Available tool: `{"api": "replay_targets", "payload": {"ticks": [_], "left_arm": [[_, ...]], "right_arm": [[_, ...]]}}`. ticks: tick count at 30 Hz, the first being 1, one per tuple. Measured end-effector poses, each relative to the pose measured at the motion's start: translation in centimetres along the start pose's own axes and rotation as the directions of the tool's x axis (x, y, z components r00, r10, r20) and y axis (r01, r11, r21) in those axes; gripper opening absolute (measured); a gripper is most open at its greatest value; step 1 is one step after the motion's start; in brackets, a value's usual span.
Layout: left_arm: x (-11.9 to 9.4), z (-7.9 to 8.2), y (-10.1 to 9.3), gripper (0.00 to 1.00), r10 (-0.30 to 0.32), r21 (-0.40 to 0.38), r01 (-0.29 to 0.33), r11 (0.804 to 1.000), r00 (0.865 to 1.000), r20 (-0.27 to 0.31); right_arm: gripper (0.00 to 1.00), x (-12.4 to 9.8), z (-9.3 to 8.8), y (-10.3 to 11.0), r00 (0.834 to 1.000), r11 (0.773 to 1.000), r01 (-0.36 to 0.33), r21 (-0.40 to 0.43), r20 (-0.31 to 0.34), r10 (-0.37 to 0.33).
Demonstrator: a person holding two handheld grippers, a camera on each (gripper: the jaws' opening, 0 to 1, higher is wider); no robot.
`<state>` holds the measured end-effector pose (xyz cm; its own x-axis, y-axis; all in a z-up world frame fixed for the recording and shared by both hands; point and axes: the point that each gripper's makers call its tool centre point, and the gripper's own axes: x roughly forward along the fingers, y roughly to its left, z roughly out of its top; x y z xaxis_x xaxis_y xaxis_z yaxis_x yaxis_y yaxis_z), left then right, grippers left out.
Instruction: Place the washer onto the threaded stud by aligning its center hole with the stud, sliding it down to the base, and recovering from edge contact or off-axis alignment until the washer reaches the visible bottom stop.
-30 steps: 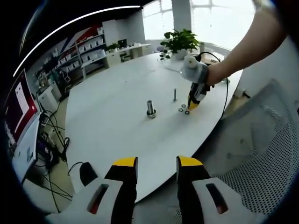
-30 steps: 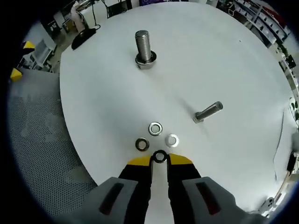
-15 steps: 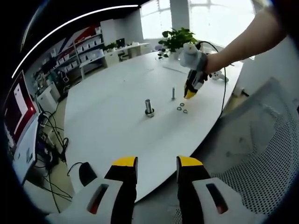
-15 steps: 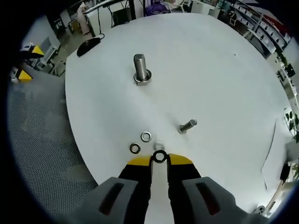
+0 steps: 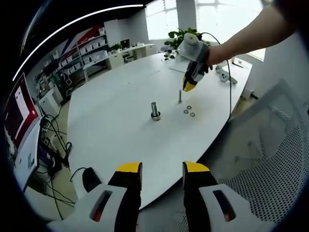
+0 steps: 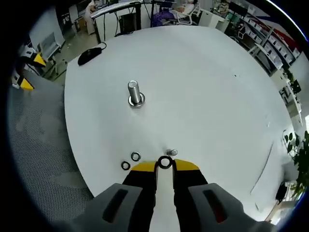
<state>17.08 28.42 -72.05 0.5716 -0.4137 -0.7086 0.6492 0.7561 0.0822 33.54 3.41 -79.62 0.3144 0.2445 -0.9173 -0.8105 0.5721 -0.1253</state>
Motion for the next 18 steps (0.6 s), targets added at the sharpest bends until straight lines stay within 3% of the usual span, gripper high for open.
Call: {"api": "replay_targets", "payload": {"ticks": [18], "left_arm": [[0.0, 0.0, 0.1, 0.31, 0.000, -0.001, 0.000, 1.000, 1.000, -0.001]], "right_arm": [[0.14, 1.2, 0.2, -1.6, 0.999, 0.999, 0.032, 0.015, 0.001, -0.032]]}}
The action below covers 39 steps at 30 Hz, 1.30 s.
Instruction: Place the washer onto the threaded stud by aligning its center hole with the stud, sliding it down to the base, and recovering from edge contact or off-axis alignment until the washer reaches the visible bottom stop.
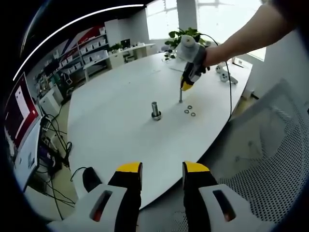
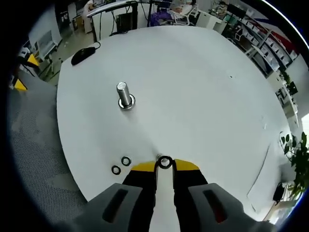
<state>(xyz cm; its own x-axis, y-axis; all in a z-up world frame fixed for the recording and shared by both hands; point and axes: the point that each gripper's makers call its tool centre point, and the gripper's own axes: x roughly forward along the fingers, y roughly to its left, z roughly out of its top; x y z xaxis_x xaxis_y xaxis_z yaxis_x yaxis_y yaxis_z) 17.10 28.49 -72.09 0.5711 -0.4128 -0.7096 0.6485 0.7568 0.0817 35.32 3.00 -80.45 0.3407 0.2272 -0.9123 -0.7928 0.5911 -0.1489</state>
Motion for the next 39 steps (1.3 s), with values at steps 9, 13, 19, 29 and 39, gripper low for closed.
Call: {"api": "replay_targets", "payload": {"ticks": [9, 13, 19, 29, 39], "left_arm": [[0.0, -0.1, 0.0, 0.31, -0.004, 0.000, 0.004, 1.000, 1.000, -0.003], [0.1, -0.1, -0.1, 0.31, -0.005, -0.001, 0.005, 1.000, 1.000, -0.004], [0.1, -0.1, -0.1, 0.31, -0.008, 0.000, 0.008, 1.000, 1.000, -0.006], [0.0, -0.2, -0.2, 0.31, -0.010, -0.001, 0.010, 1.000, 1.000, -0.010], [0.1, -0.3, -0.1, 0.31, -0.008, -0.006, 0.008, 1.000, 1.000, -0.019]], "right_arm": [[0.14, 0.9, 0.1, 0.3, 1.000, 1.000, -0.011, 0.000, -0.015, 0.011], [0.14, 1.2, 0.1, 0.5, 1.000, 1.000, -0.016, -0.002, -0.020, 0.016], [0.14, 2.1, -0.4, 0.3, 0.999, 1.000, -0.024, 0.008, -0.041, 0.024], [0.14, 4.5, -1.5, 0.7, 0.996, 0.998, -0.038, 0.048, -0.079, 0.042], [0.15, 6.3, -2.1, 0.6, 0.994, 0.996, -0.045, 0.076, -0.099, 0.053]]}}
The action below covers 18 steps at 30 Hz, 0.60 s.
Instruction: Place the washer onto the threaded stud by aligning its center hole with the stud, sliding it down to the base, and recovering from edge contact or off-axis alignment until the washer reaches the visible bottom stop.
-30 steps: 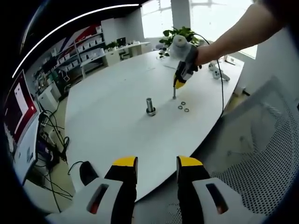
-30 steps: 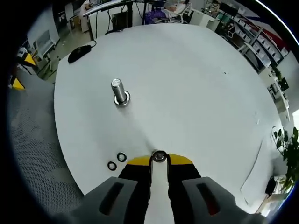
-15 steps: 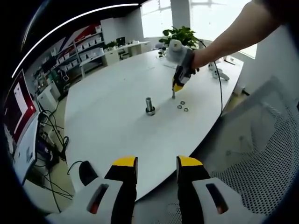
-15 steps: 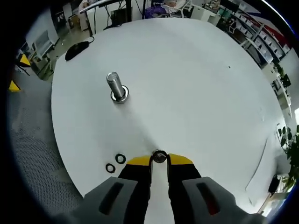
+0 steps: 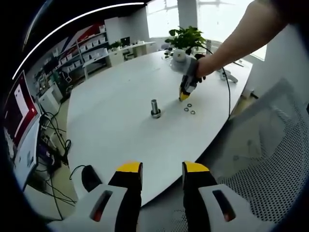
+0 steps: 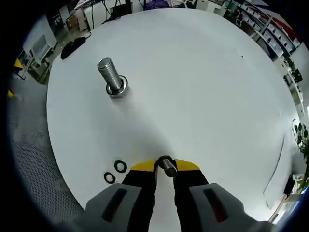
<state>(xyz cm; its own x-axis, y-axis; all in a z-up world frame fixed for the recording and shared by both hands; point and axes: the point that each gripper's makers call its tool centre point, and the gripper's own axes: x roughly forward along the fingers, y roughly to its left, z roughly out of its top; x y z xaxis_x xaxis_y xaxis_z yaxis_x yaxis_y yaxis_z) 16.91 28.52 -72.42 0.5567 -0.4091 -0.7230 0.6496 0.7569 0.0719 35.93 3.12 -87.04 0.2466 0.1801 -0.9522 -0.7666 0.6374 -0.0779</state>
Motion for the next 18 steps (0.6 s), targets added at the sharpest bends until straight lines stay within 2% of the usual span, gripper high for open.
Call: {"api": "replay_targets", "payload": {"ticks": [11, 18], "left_arm": [[0.1, -0.1, -0.1, 0.31, -0.002, 0.001, 0.002, 1.000, 1.000, -0.007], [0.1, -0.2, -0.1, 0.31, -0.002, 0.005, 0.003, 1.000, 1.000, -0.009]], "right_arm": [[0.17, -0.2, -0.4, 0.1, 1.000, 1.000, -0.008, 0.024, -0.003, 0.008], [0.19, -1.3, -2.5, 0.5, 1.000, 1.000, -0.005, 0.025, -0.030, 0.006]]}}
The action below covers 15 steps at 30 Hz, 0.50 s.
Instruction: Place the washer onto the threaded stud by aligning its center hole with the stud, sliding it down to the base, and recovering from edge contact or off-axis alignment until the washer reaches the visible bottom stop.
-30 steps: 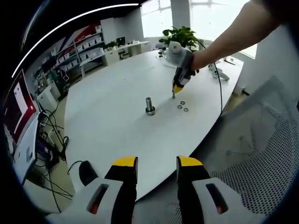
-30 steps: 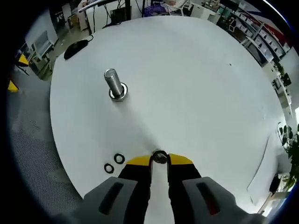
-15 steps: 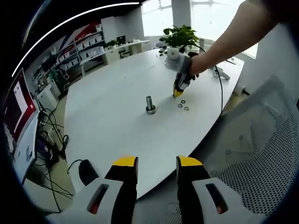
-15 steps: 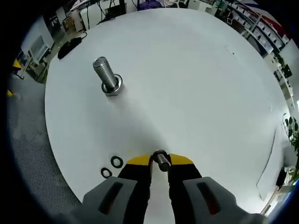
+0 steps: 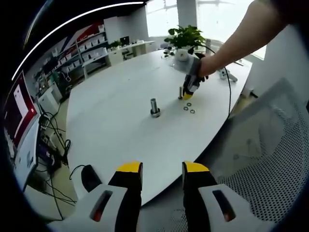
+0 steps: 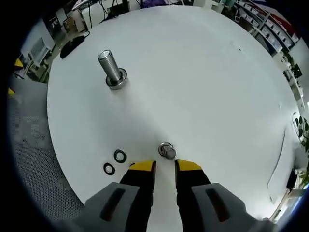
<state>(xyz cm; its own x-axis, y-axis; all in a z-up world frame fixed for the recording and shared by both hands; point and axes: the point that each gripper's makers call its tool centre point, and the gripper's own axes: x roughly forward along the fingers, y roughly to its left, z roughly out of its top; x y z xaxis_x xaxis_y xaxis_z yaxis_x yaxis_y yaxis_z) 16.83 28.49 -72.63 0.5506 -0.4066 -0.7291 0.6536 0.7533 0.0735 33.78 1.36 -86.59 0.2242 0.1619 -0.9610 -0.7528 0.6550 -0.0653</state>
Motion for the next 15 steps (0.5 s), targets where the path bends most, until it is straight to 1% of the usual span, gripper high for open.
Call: {"api": "replay_targets", "payload": {"ticks": [5, 9, 12, 15], "left_arm": [[0.0, 0.1, 0.1, 0.31, 0.003, -0.002, -0.003, 1.000, 1.000, 0.003], [0.0, 0.1, 0.1, 0.31, 0.002, 0.002, -0.002, 1.000, 1.000, 0.003], [-0.1, 0.1, 0.0, 0.31, 0.002, 0.005, -0.002, 1.000, 1.000, 0.002], [-0.1, 0.1, 0.1, 0.31, 0.006, 0.003, -0.006, 1.000, 1.000, 0.004]], "right_arm": [[0.19, -0.7, -0.9, 0.5, 1.000, 0.997, -0.007, 0.075, 0.023, 0.005], [0.19, -0.9, -1.5, 1.9, 1.000, 0.998, -0.014, 0.068, 0.023, 0.012], [0.19, -1.0, -1.8, 3.1, 0.999, 0.994, -0.038, 0.105, 0.038, 0.034], [0.20, -0.9, -2.0, 4.1, 0.998, 0.994, -0.049, 0.096, 0.039, 0.045]]}}
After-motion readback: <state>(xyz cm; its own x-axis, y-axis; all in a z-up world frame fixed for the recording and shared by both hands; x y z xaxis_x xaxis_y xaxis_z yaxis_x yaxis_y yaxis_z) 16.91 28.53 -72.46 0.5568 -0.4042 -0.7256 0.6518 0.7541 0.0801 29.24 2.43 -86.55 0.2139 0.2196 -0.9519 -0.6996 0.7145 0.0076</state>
